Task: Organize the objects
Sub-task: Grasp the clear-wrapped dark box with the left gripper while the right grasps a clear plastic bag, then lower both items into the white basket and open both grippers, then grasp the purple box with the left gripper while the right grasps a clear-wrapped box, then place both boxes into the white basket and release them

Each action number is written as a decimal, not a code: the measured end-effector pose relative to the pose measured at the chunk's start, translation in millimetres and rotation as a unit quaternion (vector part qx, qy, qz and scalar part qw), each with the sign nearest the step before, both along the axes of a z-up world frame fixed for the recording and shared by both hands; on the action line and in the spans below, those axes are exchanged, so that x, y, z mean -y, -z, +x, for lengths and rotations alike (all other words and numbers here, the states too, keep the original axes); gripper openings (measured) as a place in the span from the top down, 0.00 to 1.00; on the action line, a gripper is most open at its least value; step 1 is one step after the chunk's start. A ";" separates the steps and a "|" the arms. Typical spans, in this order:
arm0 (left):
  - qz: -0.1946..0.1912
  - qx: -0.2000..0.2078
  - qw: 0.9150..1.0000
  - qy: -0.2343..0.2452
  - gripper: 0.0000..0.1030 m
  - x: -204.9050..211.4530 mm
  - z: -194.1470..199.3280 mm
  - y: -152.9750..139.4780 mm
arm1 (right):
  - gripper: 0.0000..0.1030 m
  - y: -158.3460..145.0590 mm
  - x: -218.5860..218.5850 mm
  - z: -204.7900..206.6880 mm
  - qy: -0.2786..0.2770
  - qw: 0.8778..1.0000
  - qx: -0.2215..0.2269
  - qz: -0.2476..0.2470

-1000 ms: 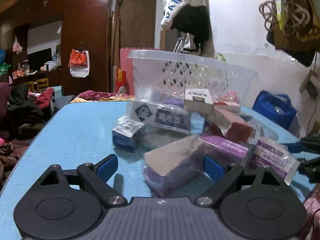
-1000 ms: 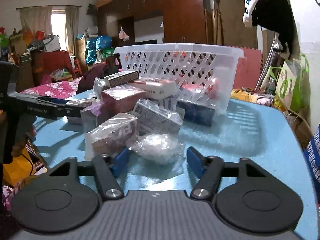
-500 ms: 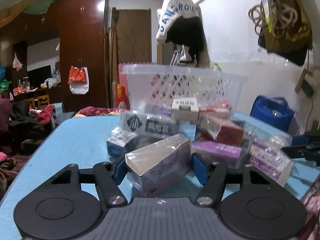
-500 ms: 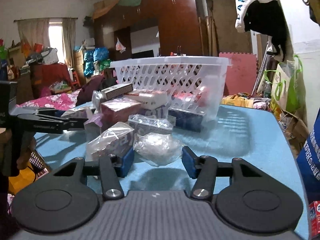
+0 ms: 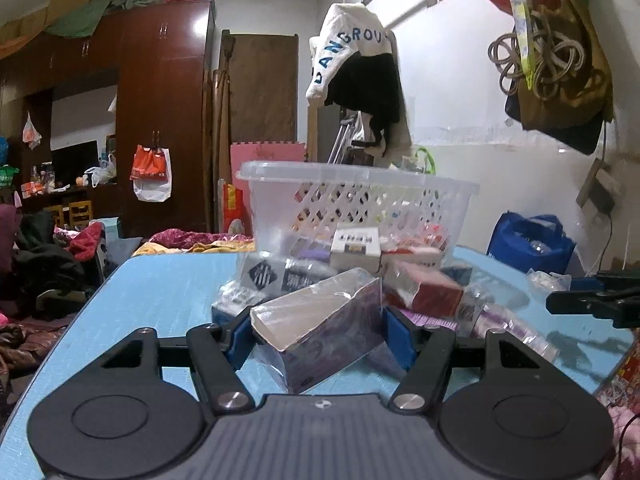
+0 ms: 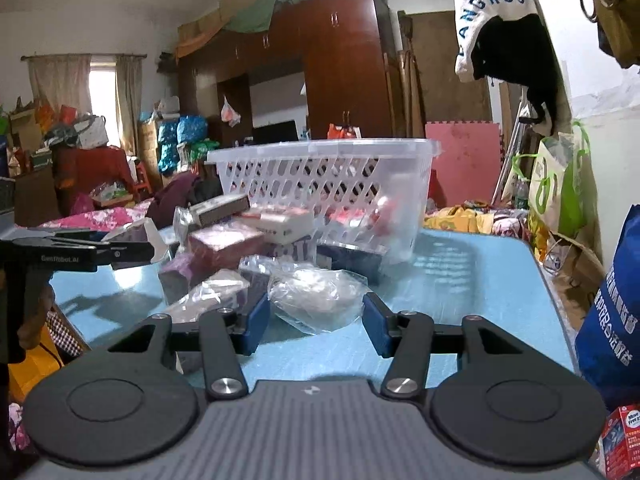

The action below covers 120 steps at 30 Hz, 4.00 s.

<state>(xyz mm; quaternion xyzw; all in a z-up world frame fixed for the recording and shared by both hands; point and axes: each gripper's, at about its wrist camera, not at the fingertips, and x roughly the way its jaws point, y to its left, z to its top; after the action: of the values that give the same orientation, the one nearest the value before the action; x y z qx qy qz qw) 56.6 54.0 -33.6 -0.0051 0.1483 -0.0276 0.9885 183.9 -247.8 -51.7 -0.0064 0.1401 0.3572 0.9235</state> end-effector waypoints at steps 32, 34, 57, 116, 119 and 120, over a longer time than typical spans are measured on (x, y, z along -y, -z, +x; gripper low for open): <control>-0.034 -0.068 0.997 -0.030 0.31 1.2 189.0 -103.8 | 0.37 -100.2 -88.8 117.3 0.034 0.997 0.050 -0.049; -0.036 -0.073 0.997 -0.018 0.20 0.2 192.6 -100.5 | 0.07 -99.7 -87.3 112.4 0.051 0.996 0.055 -0.047; 0.014 -0.018 0.999 0.049 0.08 39.3 4.2 6.1 | 0.04 11.2 -58.7 -28.4 -0.066 0.997 -0.002 -0.035; -0.016 0.054 0.998 0.035 0.36 24.5 -1.5 -52.4 | 0.56 -42.4 -6.3 -16.8 -0.014 0.997 0.069 0.019; -0.012 0.059 0.998 0.033 0.36 24.1 24.0 -84.8 | 0.56 -78.9 -21.4 -6.1 -0.014 0.994 0.104 0.009; -0.009 0.057 0.998 0.030 0.36 24.4 37.1 -96.1 | 0.56 -90.2 -28.5 0.4 -0.013 0.994 0.113 0.003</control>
<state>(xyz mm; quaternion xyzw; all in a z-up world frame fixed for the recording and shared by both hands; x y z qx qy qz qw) 93.7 29.6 62.5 -0.0083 0.0915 -0.0585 0.9941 184.3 -219.3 38.6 -0.0458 0.0342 0.3664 0.9287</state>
